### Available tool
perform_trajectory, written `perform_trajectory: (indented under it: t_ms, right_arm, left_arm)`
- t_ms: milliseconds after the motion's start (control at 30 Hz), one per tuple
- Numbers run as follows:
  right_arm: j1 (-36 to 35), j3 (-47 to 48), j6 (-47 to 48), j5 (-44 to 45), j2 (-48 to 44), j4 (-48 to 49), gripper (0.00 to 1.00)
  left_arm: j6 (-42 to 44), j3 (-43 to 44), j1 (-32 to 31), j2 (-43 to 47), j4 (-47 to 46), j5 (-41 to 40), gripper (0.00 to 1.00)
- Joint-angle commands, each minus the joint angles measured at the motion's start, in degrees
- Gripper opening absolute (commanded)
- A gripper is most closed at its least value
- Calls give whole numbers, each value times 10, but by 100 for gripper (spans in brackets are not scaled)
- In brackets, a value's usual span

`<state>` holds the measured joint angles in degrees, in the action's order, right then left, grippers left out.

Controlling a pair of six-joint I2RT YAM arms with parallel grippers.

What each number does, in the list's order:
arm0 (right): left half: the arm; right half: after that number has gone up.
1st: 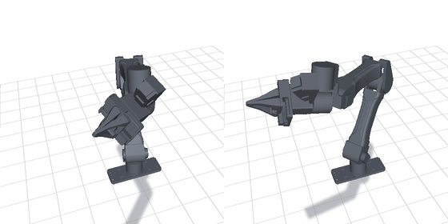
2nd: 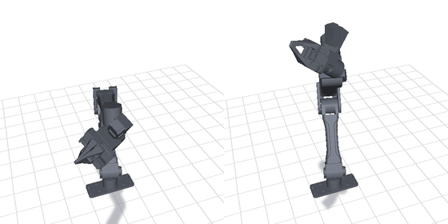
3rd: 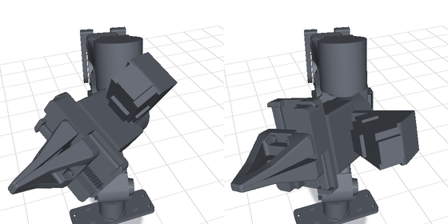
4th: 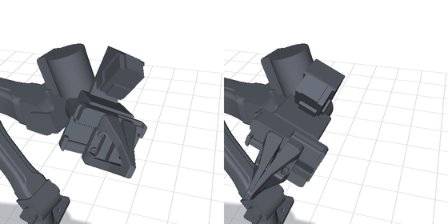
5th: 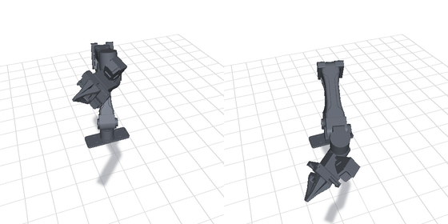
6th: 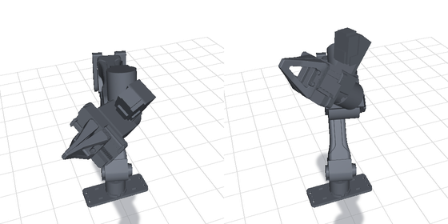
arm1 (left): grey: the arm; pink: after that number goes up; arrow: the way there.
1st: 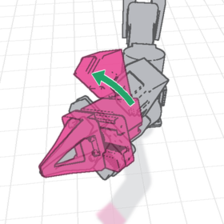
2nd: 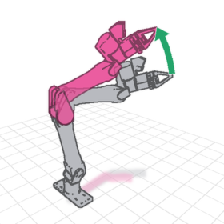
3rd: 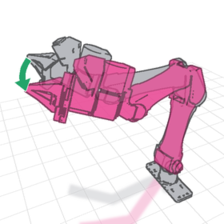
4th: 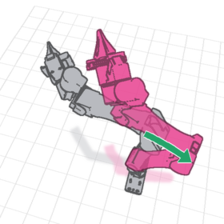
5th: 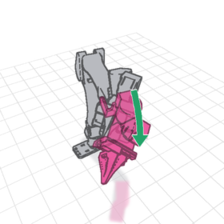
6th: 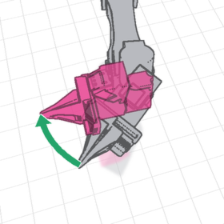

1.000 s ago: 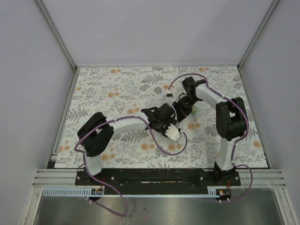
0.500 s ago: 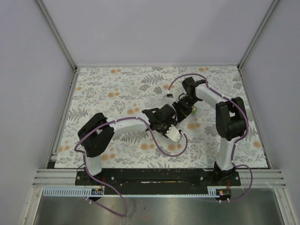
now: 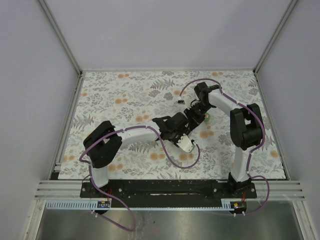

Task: Sort the pills into containers
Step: Pour the pill into the pill container.

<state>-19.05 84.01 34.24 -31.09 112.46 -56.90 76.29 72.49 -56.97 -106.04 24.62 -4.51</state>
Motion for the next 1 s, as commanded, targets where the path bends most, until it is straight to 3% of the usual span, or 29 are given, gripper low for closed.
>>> perform_trajectory:
  t_ms: [0, 967]
  right_arm:
    - [3, 20, 11, -8, 2, -8, 3]
    - [3, 19, 11, -8, 1, -7, 3]
  left_arm:
    - [18, -2, -6, 16, -21, -17, 0]
    - [58, -12, -25, 15, -29, -59, 0]
